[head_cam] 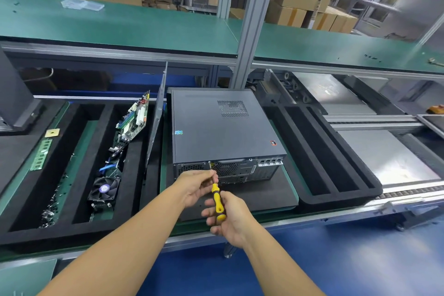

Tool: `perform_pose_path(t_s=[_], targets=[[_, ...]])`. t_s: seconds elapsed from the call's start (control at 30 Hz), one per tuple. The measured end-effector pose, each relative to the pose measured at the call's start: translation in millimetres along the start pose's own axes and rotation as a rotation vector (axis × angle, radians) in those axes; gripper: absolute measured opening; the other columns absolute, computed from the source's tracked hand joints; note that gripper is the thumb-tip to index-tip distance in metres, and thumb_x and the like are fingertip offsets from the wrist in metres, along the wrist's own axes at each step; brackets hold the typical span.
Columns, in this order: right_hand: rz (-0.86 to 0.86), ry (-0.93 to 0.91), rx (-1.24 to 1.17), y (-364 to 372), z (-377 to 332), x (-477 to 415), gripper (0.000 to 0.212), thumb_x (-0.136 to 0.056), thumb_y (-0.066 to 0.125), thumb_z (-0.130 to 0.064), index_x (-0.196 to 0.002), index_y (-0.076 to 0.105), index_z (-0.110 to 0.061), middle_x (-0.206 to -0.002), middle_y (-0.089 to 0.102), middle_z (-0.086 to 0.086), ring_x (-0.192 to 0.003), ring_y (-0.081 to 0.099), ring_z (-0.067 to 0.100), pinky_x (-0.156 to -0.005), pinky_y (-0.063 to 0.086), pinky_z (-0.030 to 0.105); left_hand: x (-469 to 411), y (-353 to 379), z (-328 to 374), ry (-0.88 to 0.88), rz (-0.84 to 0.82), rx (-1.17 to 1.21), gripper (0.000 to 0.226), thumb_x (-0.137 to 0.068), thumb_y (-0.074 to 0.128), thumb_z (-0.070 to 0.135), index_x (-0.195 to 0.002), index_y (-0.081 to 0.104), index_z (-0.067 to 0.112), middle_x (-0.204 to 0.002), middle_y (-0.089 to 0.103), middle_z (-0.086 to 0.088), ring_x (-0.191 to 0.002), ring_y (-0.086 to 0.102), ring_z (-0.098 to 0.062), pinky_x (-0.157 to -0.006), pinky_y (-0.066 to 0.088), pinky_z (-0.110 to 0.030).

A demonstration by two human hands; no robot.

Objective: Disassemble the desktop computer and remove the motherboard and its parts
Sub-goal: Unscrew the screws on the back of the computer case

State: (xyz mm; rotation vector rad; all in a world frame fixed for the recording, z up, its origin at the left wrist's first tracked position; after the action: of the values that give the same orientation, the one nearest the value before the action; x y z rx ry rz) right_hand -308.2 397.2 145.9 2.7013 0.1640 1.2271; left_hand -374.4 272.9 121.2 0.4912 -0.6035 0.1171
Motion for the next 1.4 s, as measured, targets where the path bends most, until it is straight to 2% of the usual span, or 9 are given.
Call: perform_pose_path(t_s=[0.23,0.37,0.5,0.57,0.87,0.97,1.13,1.27,1.4], targets=[[0.097,-0.134,0.083,10,-5,1,0.022,-0.098,0.060,-0.027,-0.107,0.056,-0.007,-0.074,0.061,0.007,-0.052,0.059,0.015,-0.045,0.046,0.024,-3,4,1,-0.022,0.020,-0.091,0.017,-0.085,0.076,0.014,-0.092,0.070,0.000,-0.075,0.067,-0.010,-0.068,0.062,-0.018,-0.065,0.057,-0.029],[0.109,-0.141,0.041,12,-8,0,0.024,-0.095,0.063,-0.024,-0.107,0.051,-0.007,-0.076,0.056,0.008,-0.053,0.058,0.014,-0.046,0.049,0.025,-5,6,1,-0.022,0.024,-0.092,0.013,-0.084,0.076,0.012,-0.086,0.069,0.001,-0.071,0.063,-0.009,-0.065,0.058,-0.018,-0.058,0.056,-0.028],[0.027,-0.011,-0.084,7,-8,4,0.042,-0.101,0.048,-0.044,-0.100,0.062,-0.004,-0.068,0.062,0.011,-0.052,0.058,0.020,-0.046,0.049,0.027,-3,2,1,-0.041,0.000,0.018,0.013,-0.088,0.070,0.003,-0.097,0.069,-0.006,-0.077,0.068,-0.013,-0.069,0.064,-0.018,-0.055,0.058,-0.025],[0.007,0.023,-0.101,5,-5,4,0.046,-0.104,0.039,-0.043,-0.105,0.063,-0.003,-0.070,0.064,0.011,-0.052,0.058,0.021,-0.047,0.050,0.028,-2,1,0,-0.054,-0.012,0.035,0.013,-0.090,0.067,0.002,-0.101,0.069,-0.006,-0.080,0.070,-0.014,-0.072,0.067,-0.021,-0.058,0.059,-0.027],[0.096,-0.123,-0.026,7,-4,-2,0.016,-0.097,0.062,-0.022,-0.102,0.058,-0.008,-0.077,0.061,0.009,-0.056,0.061,0.017,-0.053,0.053,0.028,-5,3,1,-0.051,0.029,-0.062,0.017,-0.085,0.076,0.011,-0.096,0.069,0.001,-0.077,0.062,-0.008,-0.073,0.056,-0.016,-0.067,0.056,-0.028],[0.082,-0.124,-0.030,9,-7,-1,0.022,-0.096,0.065,-0.026,-0.104,0.059,-0.007,-0.075,0.062,0.008,-0.056,0.061,0.017,-0.053,0.053,0.029,-5,1,2,-0.054,0.056,-0.072,0.020,-0.082,0.078,0.008,-0.099,0.070,0.000,-0.076,0.063,-0.007,-0.072,0.056,-0.015,-0.064,0.056,-0.028],[0.024,-0.008,-0.073,7,-5,3,0.045,-0.100,0.048,-0.040,-0.106,0.069,-0.001,-0.073,0.066,0.012,-0.054,0.060,0.021,-0.049,0.050,0.027,-6,0,1,-0.038,0.058,-0.006,0.006,-0.086,0.071,0.000,-0.091,0.069,0.000,-0.078,0.068,-0.011,-0.069,0.063,-0.017,-0.054,0.056,-0.025],[0.038,-0.037,-0.080,7,-5,2,0.030,-0.101,0.051,-0.028,-0.099,0.069,-0.004,-0.068,0.064,0.007,-0.051,0.058,0.017,-0.046,0.048,0.025,-7,-1,-2,-0.037,0.026,0.065,0.006,-0.091,0.064,-0.004,-0.096,0.067,-0.003,-0.075,0.073,-0.012,-0.063,0.068,-0.017,-0.055,0.059,-0.028],[0.069,-0.093,-0.019,7,-4,-2,0.018,-0.099,0.057,-0.022,-0.098,0.064,-0.006,-0.069,0.062,0.005,-0.051,0.057,0.014,-0.047,0.048,0.025,-9,0,-4,-0.045,-0.012,0.049,0.009,-0.088,0.071,0.006,-0.094,0.068,0.000,-0.075,0.068,-0.010,-0.069,0.063,-0.017,-0.065,0.058,-0.029]])
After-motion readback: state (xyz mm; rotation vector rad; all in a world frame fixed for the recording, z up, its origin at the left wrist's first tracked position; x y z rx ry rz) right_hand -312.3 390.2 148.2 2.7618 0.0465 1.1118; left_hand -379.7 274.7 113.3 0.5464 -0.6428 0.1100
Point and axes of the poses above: each hand's wrist, its own x-axis away from the middle knuckle, its own y-axis out of the palm, z = x × y, the point moved 2 cm from there along -x, towards the middle knuckle
